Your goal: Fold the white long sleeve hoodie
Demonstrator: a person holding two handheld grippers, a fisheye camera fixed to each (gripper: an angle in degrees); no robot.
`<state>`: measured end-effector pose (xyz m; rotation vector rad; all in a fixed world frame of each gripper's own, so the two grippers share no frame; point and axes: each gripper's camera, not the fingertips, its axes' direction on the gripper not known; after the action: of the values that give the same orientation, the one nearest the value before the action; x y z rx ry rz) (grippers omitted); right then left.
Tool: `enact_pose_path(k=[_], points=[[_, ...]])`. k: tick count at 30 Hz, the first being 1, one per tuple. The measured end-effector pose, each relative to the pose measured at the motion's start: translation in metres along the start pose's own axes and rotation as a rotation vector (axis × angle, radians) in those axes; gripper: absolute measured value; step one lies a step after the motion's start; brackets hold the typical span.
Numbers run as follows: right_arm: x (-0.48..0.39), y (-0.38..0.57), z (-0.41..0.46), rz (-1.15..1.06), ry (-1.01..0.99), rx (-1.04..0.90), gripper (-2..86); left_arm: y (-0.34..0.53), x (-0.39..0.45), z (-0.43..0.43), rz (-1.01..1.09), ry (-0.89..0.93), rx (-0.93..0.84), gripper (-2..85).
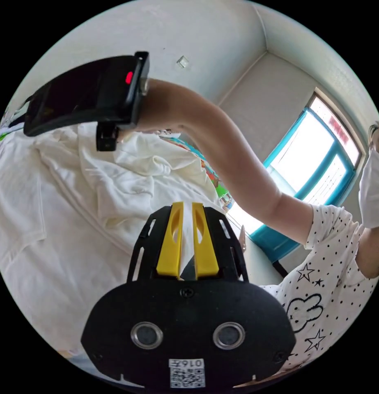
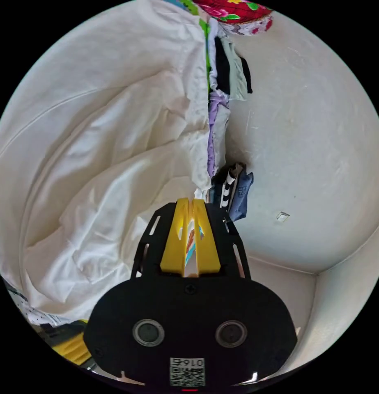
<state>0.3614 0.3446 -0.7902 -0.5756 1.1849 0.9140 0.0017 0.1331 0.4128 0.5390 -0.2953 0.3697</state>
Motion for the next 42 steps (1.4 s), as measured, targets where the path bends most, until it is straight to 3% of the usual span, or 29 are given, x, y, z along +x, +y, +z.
enact_pose_path(k=[6, 9, 14, 17, 27, 32, 36, 41, 42], points=[[0.019, 0.029, -0.034, 0.073, -0.150, 0.116, 3.2, -0.016, -0.016, -0.008, -0.012, -0.028, 0.029, 2.4], [0.056, 0.083, -0.036, 0.192, -0.415, 0.255, 9.3, -0.036, -0.016, -0.004, 0.018, -0.082, 0.020, 3.9], [0.123, 0.250, 0.029, 0.612, -0.838, 0.562, 12.7, -0.077, -0.016, 0.007, 0.096, -0.200, 0.020, 4.7], [0.116, 0.342, 0.075, 0.781, -0.940, 0.723, 9.8, -0.108, -0.010, 0.047, 0.190, -0.265, -0.075, 4.5], [0.025, 0.503, 0.127, 1.042, -0.899, 0.642, 8.0, -0.178, -0.003, 0.192, 0.310, -0.479, -0.349, 9.3], [0.009, 0.561, 0.154, 1.095, -0.912, 0.607, 7.9, -0.185, -0.001, 0.226, 0.330, -0.531, -0.418, 9.8], [-0.001, 0.592, 0.166, 1.124, -0.887, 0.580, 7.7, -0.195, 0.014, 0.212, 0.334, -0.592, -0.351, 7.5], [-0.014, 0.620, 0.183, 1.157, -0.928, 0.594, 7.5, -0.205, 0.017, 0.236, 0.345, -0.415, -0.514, 6.4], [-0.015, 0.622, 0.184, 1.158, -0.930, 0.592, 7.5, -0.203, 0.013, 0.250, 0.348, -0.449, -0.559, 6.1]])
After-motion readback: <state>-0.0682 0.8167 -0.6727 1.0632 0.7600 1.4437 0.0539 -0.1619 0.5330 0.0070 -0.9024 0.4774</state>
